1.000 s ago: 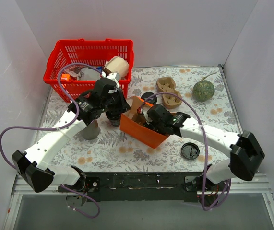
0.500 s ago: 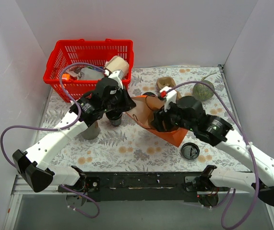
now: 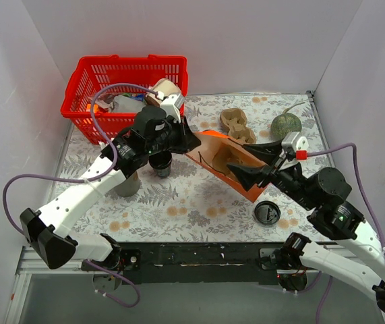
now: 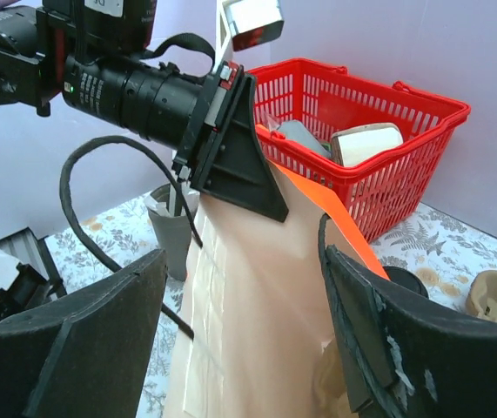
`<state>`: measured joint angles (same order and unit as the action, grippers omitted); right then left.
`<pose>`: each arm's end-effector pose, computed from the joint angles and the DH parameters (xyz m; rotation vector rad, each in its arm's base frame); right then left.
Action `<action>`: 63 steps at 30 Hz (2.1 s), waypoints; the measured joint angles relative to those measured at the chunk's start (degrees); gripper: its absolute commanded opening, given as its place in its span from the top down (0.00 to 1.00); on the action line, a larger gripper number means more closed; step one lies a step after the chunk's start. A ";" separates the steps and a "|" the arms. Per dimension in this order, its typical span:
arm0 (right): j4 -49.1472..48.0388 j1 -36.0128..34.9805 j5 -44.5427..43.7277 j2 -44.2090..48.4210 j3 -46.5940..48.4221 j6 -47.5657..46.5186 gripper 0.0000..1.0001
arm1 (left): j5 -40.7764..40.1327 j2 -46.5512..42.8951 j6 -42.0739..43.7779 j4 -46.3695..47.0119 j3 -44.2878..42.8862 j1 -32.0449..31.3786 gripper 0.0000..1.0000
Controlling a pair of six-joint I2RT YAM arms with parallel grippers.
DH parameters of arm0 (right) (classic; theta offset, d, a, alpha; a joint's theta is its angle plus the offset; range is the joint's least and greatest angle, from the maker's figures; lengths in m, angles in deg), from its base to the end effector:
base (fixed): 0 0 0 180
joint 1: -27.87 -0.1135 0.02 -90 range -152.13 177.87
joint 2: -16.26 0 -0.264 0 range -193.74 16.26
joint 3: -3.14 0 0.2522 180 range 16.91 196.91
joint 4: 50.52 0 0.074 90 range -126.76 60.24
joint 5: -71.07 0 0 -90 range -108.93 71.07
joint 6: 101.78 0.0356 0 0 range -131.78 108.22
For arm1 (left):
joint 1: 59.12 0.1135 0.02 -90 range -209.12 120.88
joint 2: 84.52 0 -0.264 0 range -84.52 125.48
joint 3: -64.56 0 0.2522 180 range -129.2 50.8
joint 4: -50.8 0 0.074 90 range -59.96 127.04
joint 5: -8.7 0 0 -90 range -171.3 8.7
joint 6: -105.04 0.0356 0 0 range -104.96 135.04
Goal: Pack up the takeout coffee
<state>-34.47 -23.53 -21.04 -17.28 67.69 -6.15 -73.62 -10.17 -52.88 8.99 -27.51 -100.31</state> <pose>0.0771 0.0945 0.4176 -0.4971 1.2613 0.8207 0.2142 -0.1938 0.3999 -0.4262 2.2189 -1.2801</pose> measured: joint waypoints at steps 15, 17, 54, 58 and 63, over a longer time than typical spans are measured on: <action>-5.07 0.42 9.81 -10.54 4.00 6.67 0.18 | -1.36 2.10 -0.24 0.04 1.14 -0.76 1.00; -4.26 0.46 9.27 -10.10 4.76 6.43 0.14 | -2.86 1.73 0.81 0.79 2.19 -1.40 1.00; 30.01 0.28 -5.14 -10.84 12.48 42.60 0.02 | -26.21 -0.44 -4.81 -0.31 5.42 -7.63 1.00; 21.33 0.33 5.77 -6.62 8.57 40.74 0.02 | -26.10 -0.98 -3.87 -0.04 5.75 -7.48 1.00; 19.08 0.39 22.49 -13.18 14.32 41.09 0.02 | -26.08 -0.98 -2.73 0.98 6.23 -7.26 1.00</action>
<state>-15.39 -23.13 1.46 -30.46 82.01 34.94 -99.70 -11.16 -55.61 9.97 -21.28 -107.56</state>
